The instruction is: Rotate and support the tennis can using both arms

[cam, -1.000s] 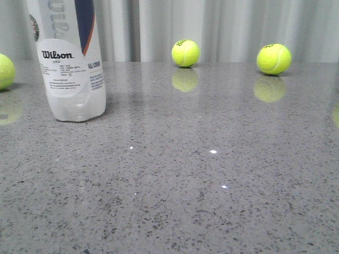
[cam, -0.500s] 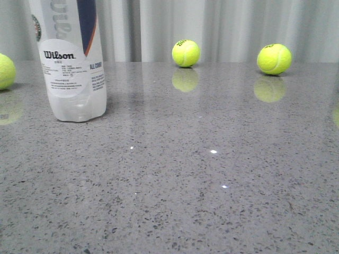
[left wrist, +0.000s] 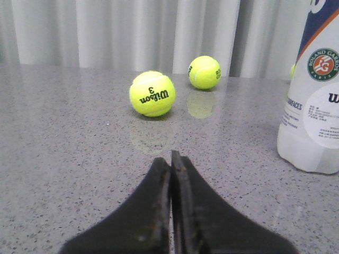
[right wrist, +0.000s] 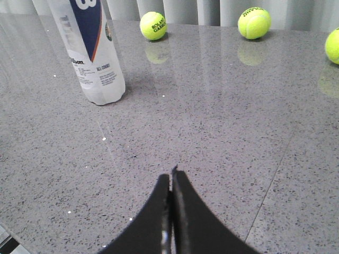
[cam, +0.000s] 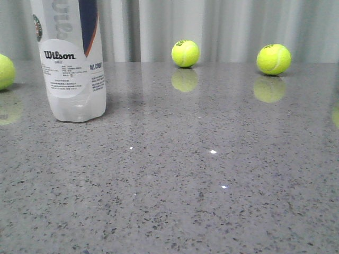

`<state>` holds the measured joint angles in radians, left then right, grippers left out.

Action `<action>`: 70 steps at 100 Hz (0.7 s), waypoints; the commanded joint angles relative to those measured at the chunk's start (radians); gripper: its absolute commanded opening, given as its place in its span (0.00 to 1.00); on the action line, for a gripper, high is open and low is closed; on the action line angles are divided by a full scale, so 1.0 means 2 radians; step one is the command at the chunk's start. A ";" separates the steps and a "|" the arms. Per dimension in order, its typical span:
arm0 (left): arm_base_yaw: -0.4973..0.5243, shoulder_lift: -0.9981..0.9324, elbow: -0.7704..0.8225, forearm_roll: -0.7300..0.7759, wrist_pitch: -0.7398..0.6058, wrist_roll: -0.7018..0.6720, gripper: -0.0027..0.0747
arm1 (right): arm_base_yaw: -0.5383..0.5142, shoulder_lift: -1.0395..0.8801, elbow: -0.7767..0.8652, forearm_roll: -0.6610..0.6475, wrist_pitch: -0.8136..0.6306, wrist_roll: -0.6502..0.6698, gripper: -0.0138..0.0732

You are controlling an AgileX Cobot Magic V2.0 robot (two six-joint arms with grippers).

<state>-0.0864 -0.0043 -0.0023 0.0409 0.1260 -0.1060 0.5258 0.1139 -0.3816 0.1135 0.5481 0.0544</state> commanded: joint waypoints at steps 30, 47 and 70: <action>0.005 -0.019 0.024 0.003 -0.030 0.007 0.01 | -0.003 0.006 -0.012 0.000 -0.036 -0.006 0.09; 0.005 -0.019 0.024 0.003 -0.028 0.024 0.01 | -0.003 0.006 -0.012 0.000 -0.036 -0.006 0.09; 0.005 -0.019 0.024 -0.003 -0.027 0.041 0.01 | -0.003 0.006 -0.012 0.000 -0.036 -0.006 0.09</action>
<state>-0.0780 -0.0043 -0.0023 0.0439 0.1461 -0.0337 0.5258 0.1139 -0.3798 0.1135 0.5481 0.0544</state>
